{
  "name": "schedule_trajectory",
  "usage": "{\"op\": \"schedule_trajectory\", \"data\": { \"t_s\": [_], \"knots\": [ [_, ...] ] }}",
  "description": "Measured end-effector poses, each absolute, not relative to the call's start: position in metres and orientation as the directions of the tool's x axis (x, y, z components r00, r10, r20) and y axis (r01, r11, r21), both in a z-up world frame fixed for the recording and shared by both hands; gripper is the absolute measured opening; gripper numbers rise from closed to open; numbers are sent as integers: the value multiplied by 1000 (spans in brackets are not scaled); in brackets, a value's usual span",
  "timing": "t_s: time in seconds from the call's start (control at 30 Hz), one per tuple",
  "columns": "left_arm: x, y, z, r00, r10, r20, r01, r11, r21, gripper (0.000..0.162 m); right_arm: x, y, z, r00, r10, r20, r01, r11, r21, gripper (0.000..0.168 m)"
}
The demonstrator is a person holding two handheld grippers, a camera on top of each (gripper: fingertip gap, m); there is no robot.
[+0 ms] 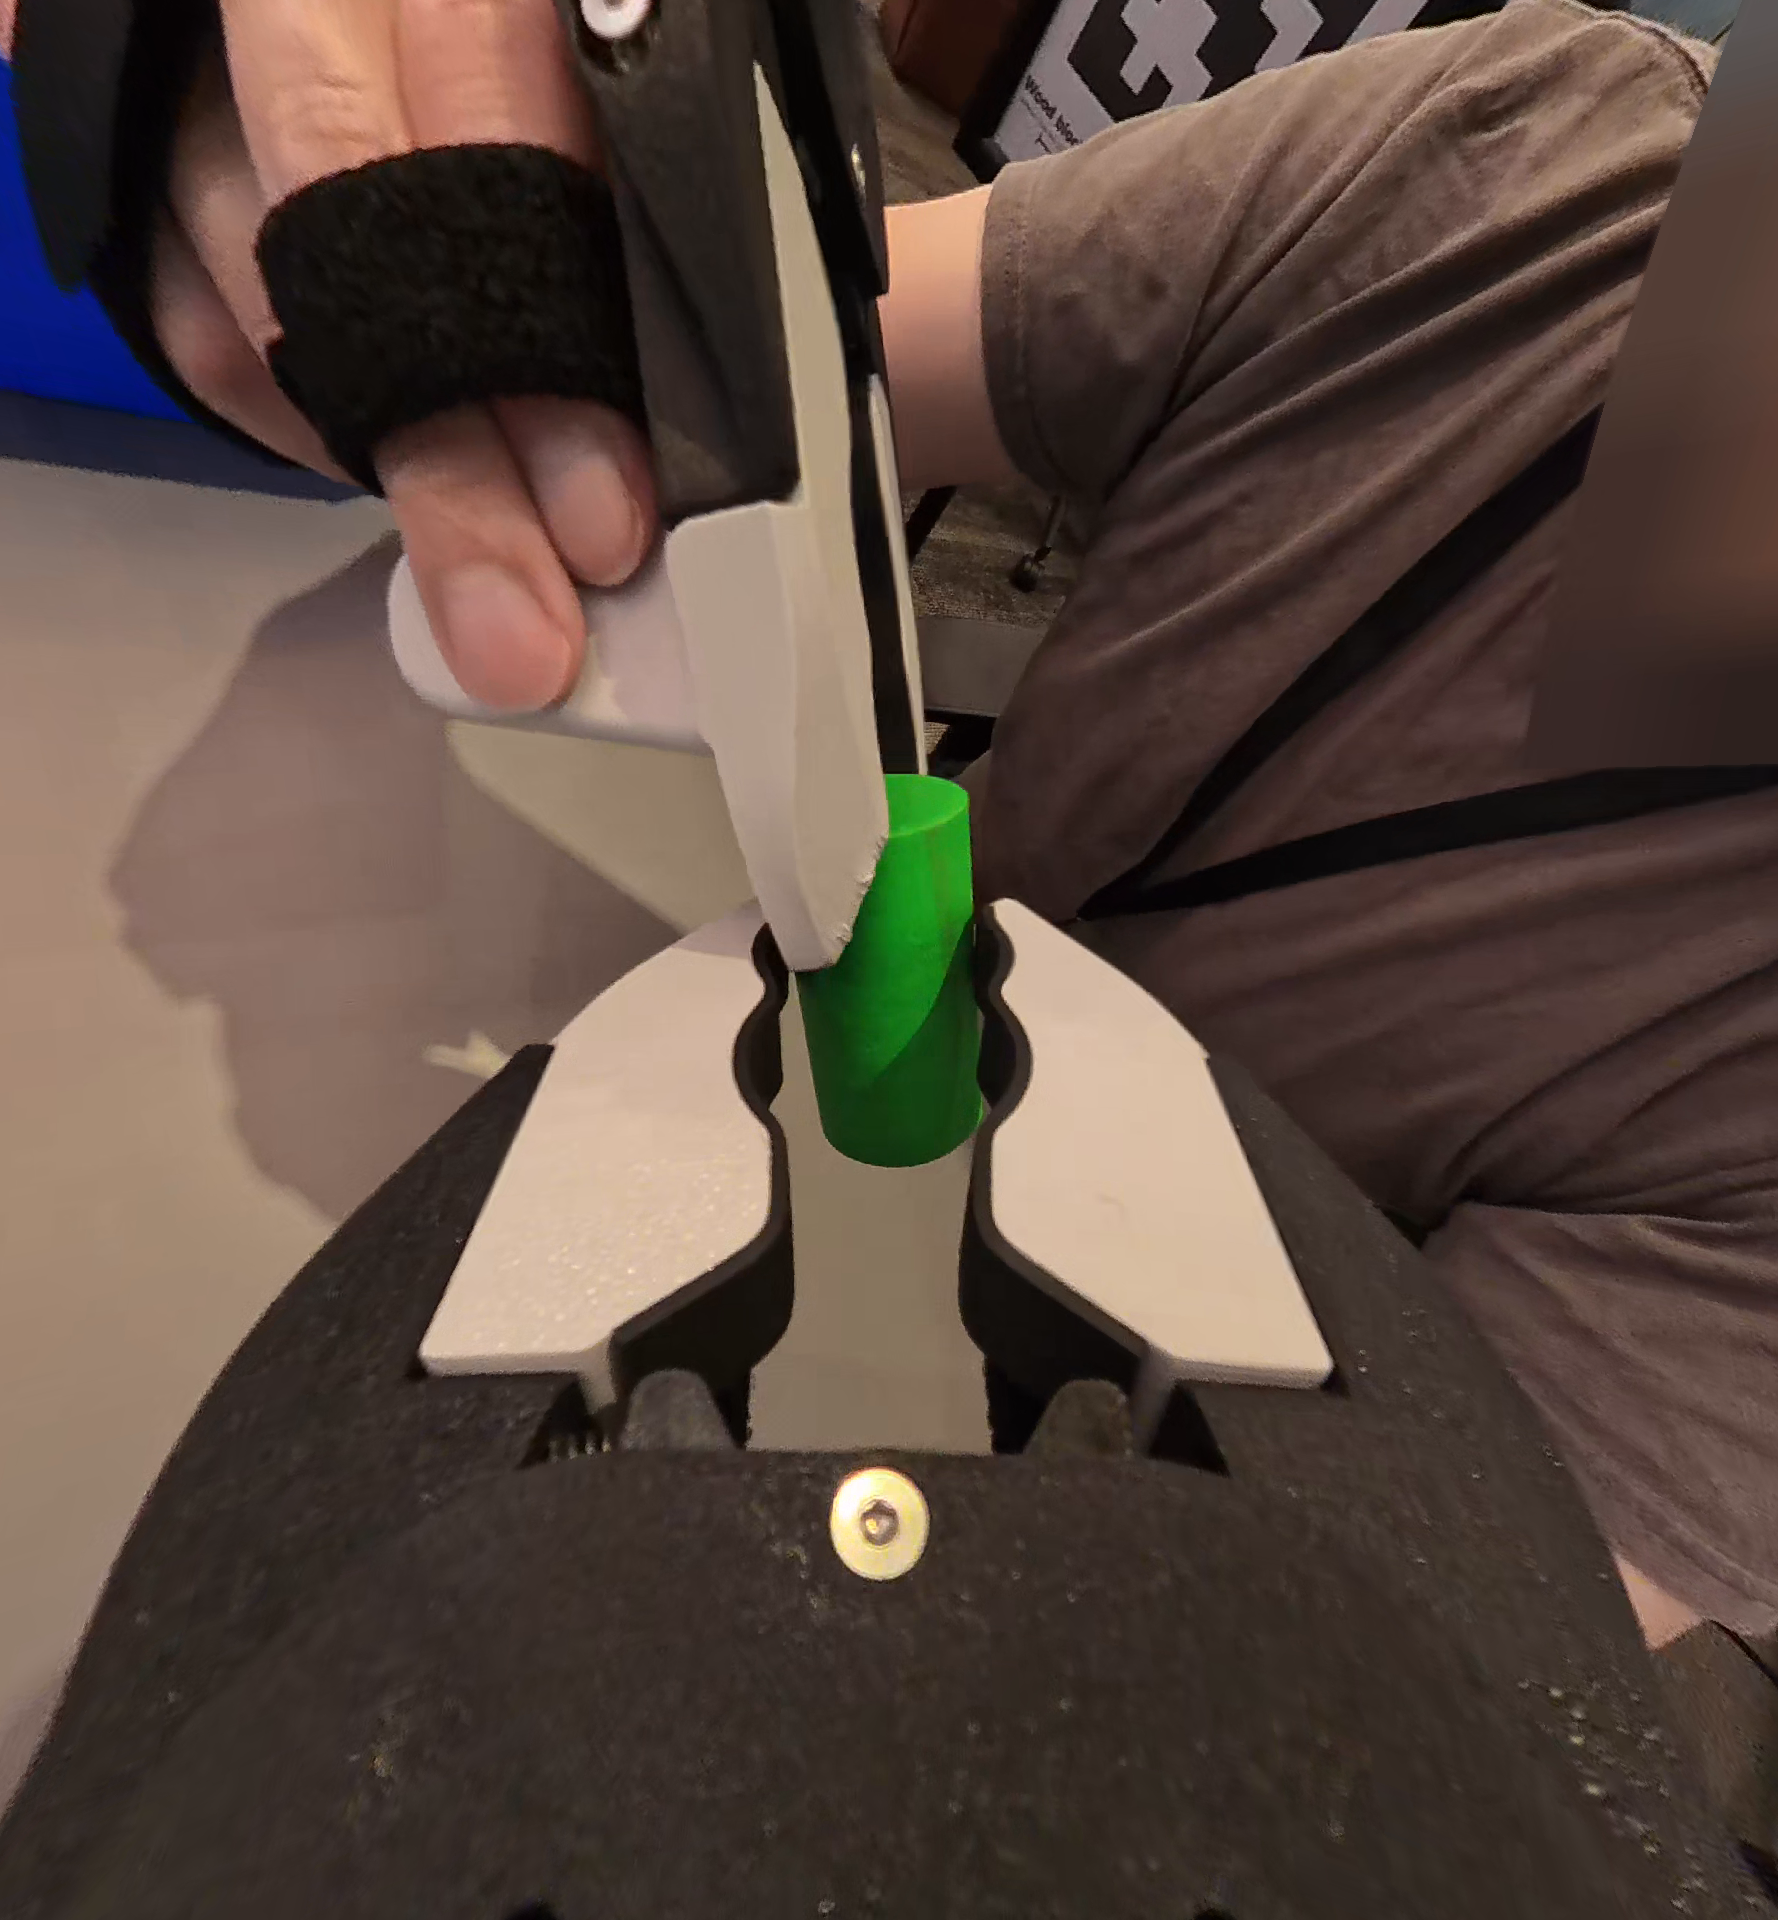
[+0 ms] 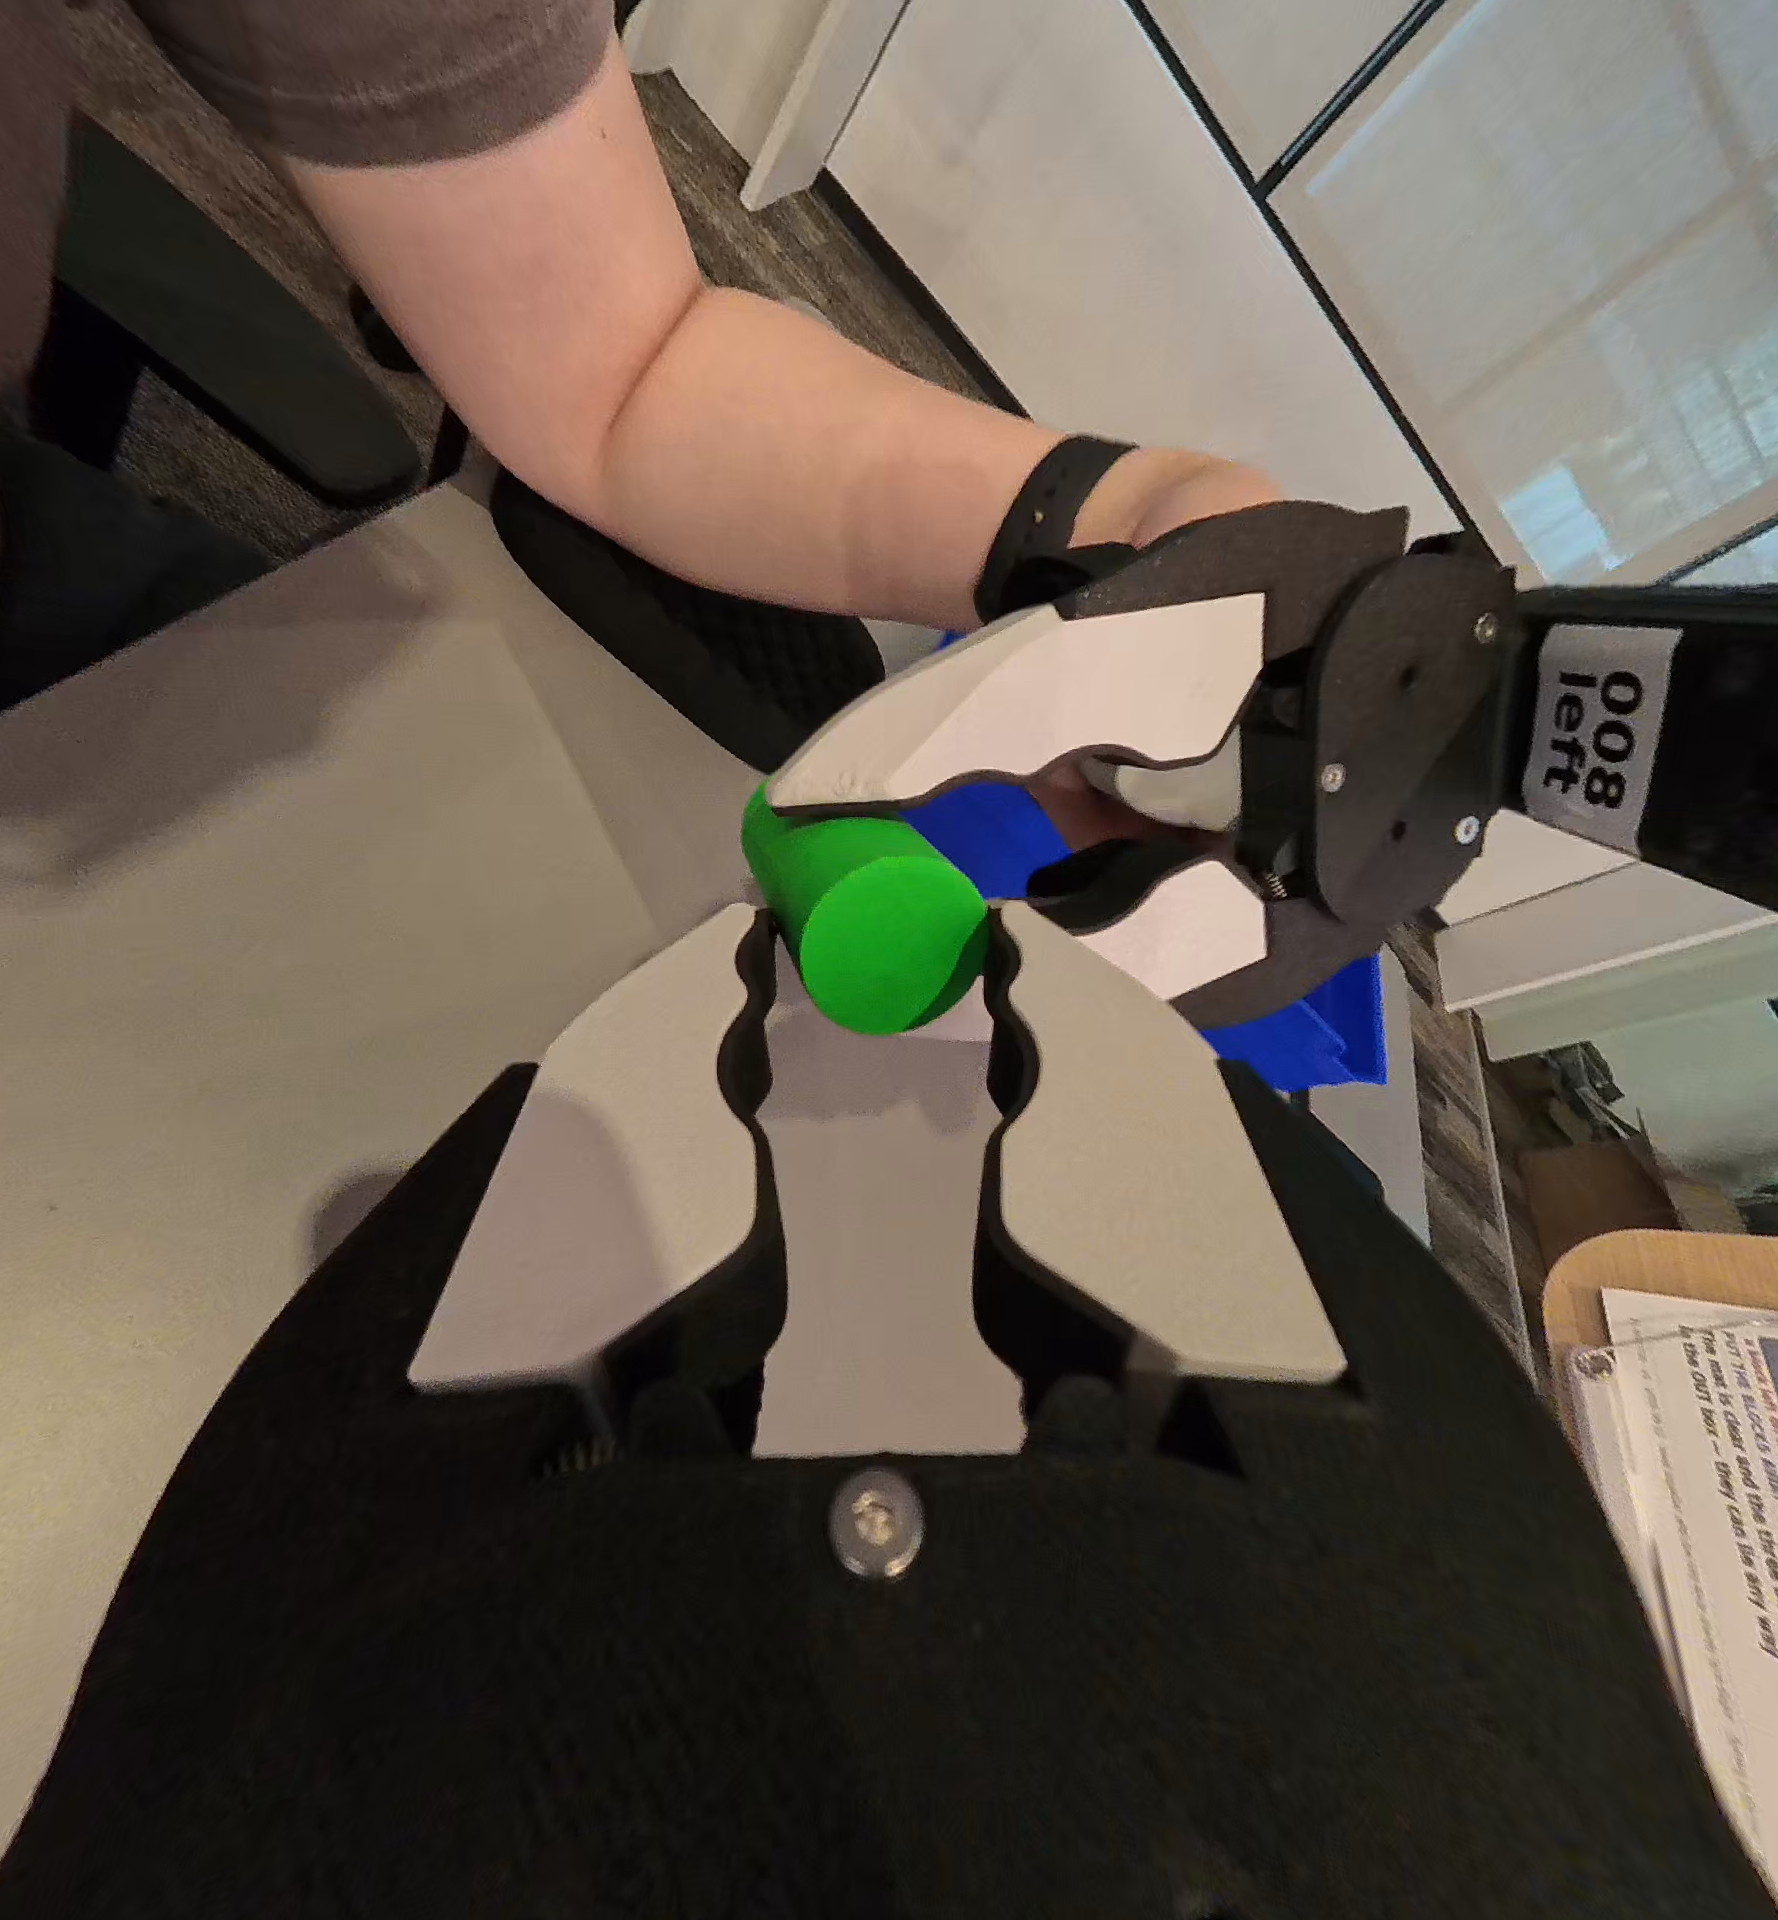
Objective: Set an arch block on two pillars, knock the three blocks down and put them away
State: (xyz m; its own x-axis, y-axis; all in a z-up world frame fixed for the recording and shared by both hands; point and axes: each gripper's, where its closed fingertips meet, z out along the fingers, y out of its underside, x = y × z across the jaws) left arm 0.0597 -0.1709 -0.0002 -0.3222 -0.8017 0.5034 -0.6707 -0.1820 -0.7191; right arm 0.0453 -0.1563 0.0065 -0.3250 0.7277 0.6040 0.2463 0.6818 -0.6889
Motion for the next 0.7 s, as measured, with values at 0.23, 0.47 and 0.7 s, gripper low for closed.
{"op": "schedule_trajectory", "data": {
  "t_s": [0.23, 0.47, 0.7],
  "knots": [
    [60, -168, 2, -322, -783, 532, -653, -223, -723, 34, 49, -156, 10, -345, 785, 514, 236, 603, -762, 36],
    [37, -118, -10, -126, -841, 526, -632, -341, -696, 48, 64, -124, -6, -313, 855, 413, 362, 510, -780, 36],
    [-25, -55, 4, 284, -894, 347, -538, -448, -714, 46, 123, -23, -40, 120, 952, 280, 770, 89, -632, 36]
  ]
}}
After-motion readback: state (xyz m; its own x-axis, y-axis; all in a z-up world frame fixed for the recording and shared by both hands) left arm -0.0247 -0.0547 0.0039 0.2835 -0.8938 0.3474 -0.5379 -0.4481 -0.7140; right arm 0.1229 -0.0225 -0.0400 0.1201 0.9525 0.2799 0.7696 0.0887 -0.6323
